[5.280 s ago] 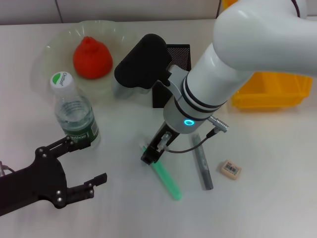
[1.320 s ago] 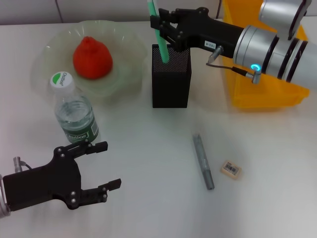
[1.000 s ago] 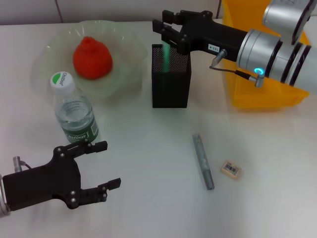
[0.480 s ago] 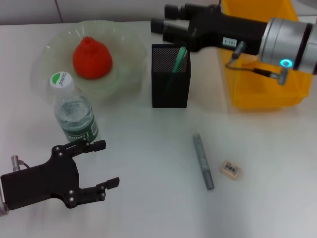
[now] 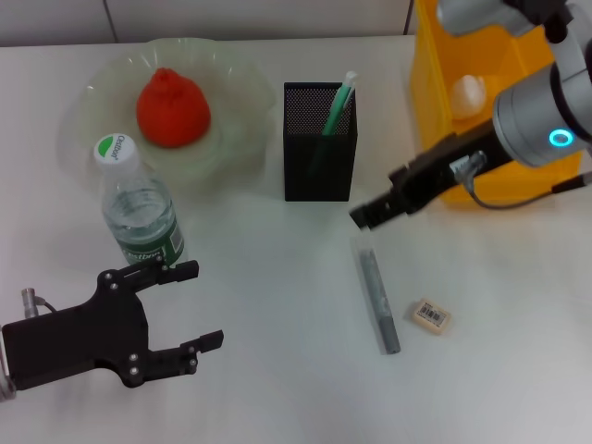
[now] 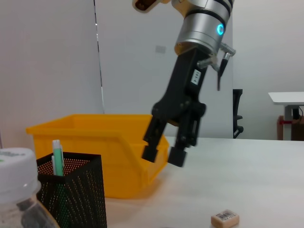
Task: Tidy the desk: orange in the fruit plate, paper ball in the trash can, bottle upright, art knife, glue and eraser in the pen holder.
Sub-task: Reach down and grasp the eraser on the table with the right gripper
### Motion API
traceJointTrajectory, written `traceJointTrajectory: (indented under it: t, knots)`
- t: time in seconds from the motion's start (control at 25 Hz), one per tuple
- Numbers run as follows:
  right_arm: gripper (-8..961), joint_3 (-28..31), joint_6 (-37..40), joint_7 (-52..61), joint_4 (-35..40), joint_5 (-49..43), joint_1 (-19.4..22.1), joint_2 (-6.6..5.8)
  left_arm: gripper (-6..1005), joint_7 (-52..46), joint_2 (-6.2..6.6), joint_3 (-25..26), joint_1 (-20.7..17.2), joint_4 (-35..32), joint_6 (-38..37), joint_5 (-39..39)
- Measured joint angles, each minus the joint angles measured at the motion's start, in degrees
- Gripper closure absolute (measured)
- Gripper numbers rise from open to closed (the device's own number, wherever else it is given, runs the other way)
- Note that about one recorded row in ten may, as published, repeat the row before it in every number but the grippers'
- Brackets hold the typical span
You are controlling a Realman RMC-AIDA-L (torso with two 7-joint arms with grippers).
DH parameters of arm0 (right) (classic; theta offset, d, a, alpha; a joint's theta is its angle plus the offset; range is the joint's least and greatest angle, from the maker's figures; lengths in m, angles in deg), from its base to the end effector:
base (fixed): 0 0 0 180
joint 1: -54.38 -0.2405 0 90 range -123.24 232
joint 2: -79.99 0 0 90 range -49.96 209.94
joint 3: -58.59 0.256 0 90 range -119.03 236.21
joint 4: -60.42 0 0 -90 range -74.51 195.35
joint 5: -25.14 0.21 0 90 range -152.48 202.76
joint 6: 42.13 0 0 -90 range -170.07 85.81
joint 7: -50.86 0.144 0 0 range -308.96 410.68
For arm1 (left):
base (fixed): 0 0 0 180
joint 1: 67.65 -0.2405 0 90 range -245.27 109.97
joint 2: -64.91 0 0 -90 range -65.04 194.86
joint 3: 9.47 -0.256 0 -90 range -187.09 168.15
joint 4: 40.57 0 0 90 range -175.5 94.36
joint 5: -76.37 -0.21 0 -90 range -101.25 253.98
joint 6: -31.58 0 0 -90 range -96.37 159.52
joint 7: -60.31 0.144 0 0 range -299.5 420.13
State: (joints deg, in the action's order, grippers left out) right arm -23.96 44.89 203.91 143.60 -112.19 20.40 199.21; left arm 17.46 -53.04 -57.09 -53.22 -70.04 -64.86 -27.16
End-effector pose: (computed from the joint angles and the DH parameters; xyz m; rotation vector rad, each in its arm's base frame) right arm 0.1317 0.3472 -0.0097 -2.6870 0.9433 -0.2106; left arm -0.3155 0.2285 -0.0177 -2.6895 -0.1649 -0.7874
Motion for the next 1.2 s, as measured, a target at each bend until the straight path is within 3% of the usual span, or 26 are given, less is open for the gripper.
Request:
traceJointTrajectory:
  t: [0.48, 1.2]
  knots:
    - [144, -10.30, 7.16, 3.12, -2.87, -9.22, -1.88, 0.24, 187, -0.04, 0.00, -0.11, 0.28, 0.25, 0.17, 0.00]
    - [146, -17.34, 5.37, 4.10, -7.10, -11.23, -3.34, 0.41, 186, -0.04, -0.26, 0.05, 0.27, 0.38, 0.20, -0.45]
